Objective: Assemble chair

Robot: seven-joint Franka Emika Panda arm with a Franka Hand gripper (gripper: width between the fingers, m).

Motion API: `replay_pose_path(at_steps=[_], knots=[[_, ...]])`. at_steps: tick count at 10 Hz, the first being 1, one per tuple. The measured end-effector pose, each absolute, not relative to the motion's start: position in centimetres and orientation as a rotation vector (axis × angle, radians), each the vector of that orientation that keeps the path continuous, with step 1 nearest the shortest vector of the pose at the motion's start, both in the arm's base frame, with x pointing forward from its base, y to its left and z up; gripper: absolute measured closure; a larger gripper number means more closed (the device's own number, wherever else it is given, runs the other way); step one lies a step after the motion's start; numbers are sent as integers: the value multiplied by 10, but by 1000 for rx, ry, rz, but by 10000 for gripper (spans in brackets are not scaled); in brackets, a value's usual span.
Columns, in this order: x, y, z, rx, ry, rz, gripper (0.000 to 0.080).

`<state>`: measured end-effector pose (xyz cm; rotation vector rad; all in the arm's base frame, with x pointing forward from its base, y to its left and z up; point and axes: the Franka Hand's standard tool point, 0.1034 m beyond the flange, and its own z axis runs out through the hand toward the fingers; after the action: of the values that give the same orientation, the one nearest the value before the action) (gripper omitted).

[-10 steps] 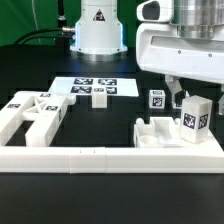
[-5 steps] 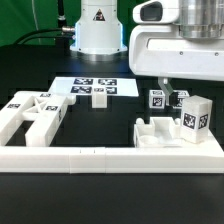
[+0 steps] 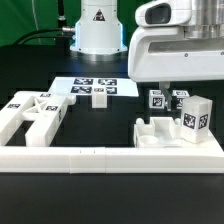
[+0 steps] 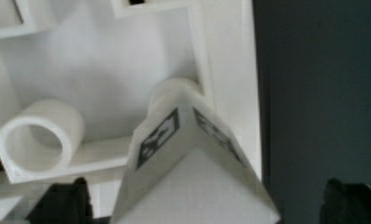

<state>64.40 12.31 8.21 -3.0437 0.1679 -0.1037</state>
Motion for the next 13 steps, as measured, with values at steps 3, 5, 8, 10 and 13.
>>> replay_pose_path(at_steps=[3,5,8,10,13], knots=[[644,122,82,-3055,-140,-118,151],[644,122,82,-3045,-415,-132,151],[644,119,82,-3001,-818,-139,151],[645,117,81,-2995,-845,-138,177],[645,117,81,-3006,-800,-138,512]])
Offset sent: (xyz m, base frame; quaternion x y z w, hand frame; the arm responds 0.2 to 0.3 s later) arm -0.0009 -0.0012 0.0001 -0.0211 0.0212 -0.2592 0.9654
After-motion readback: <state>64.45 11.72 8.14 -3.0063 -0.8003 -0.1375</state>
